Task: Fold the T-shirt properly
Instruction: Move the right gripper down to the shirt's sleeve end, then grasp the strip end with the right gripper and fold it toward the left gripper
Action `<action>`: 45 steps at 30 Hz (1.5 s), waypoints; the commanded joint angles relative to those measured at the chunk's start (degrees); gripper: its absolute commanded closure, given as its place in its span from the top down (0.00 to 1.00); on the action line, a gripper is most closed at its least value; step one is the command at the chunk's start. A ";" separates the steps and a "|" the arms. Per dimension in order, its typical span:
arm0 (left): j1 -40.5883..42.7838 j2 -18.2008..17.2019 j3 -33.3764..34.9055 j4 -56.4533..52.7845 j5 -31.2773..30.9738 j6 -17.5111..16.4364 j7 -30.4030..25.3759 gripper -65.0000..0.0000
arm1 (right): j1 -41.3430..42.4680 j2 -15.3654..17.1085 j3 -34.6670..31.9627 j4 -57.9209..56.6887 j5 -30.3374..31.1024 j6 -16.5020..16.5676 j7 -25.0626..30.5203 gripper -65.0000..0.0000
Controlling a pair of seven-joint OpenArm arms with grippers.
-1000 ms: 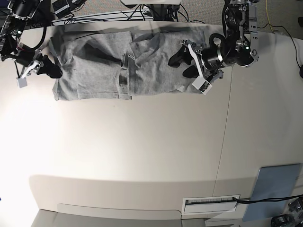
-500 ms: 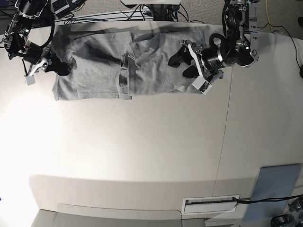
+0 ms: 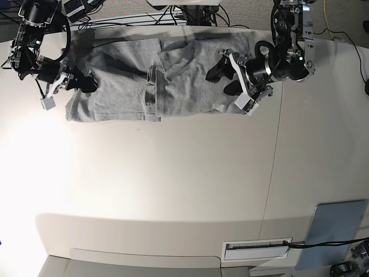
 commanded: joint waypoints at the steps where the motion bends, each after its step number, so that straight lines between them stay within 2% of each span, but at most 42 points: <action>1: -0.07 -0.13 -0.07 0.98 -0.98 -0.09 -1.46 0.59 | 0.42 0.20 -0.42 0.22 1.11 -0.36 -0.74 0.38; 2: 0.13 -0.13 -0.07 0.98 -0.98 -0.09 -1.73 0.59 | 0.46 0.20 -0.44 0.22 1.07 -0.36 -0.74 0.37; 4: 0.28 -0.15 -0.07 0.98 -0.96 -0.09 -1.88 0.59 | 0.61 0.20 -0.46 0.22 0.68 -0.36 -0.74 0.28; 8: 0.26 -0.13 -0.09 0.98 -0.76 -0.09 -1.90 0.55 | 1.33 0.22 -0.46 0.22 0.04 -0.36 -0.74 0.00; 13: 0.26 -0.15 -0.09 0.98 0.61 -0.07 -1.97 0.55 | 3.58 1.62 0.35 0.22 -0.66 -0.36 -0.74 0.00; 18: 0.28 -0.15 -0.11 0.98 2.95 -0.04 -2.78 0.55 | 6.67 6.03 6.29 0.22 -3.43 -0.36 -0.74 0.00; 20: 0.31 -0.11 -0.11 0.92 3.76 0.17 -4.11 0.55 | 7.10 8.35 7.93 0.28 -3.37 -0.36 -0.74 0.00; 24: 0.24 -0.11 -0.11 -0.63 7.45 2.69 -7.28 0.55 | 7.04 12.20 9.05 0.28 -3.34 -0.36 -0.74 0.00; 28: 0.17 0.22 0.04 -5.95 7.10 2.51 -10.27 0.55 | 6.80 13.16 9.05 2.47 -2.69 -0.36 -0.74 0.00; 31: -0.13 1.01 0.68 -10.40 6.62 1.29 -13.68 0.55 | 5.57 11.61 9.05 8.96 -2.78 -0.36 -0.74 0.00; 35: -1.60 1.90 4.26 -12.72 5.60 -0.02 -14.32 0.55 | 2.75 6.97 8.90 23.96 -6.32 -0.36 -0.74 0.00; 38: -3.69 2.32 8.83 -12.83 6.29 2.21 -14.32 0.55 | -0.28 2.82 7.69 36.46 -12.83 -1.66 -0.48 0.00; 40: -5.07 3.48 11.23 -12.98 10.27 4.44 -14.36 0.55 | -2.54 0.26 5.73 43.89 -16.90 -3.54 2.51 0.00; 42: -6.45 4.44 13.03 -13.84 12.59 5.51 -14.38 0.55 | -4.79 -2.14 2.62 50.18 -20.96 -5.53 5.29 0.00; 45: -8.20 4.96 14.23 -16.44 12.72 6.12 -14.36 0.55 | -7.50 -5.09 -3.89 56.52 -25.99 -8.07 8.13 0.00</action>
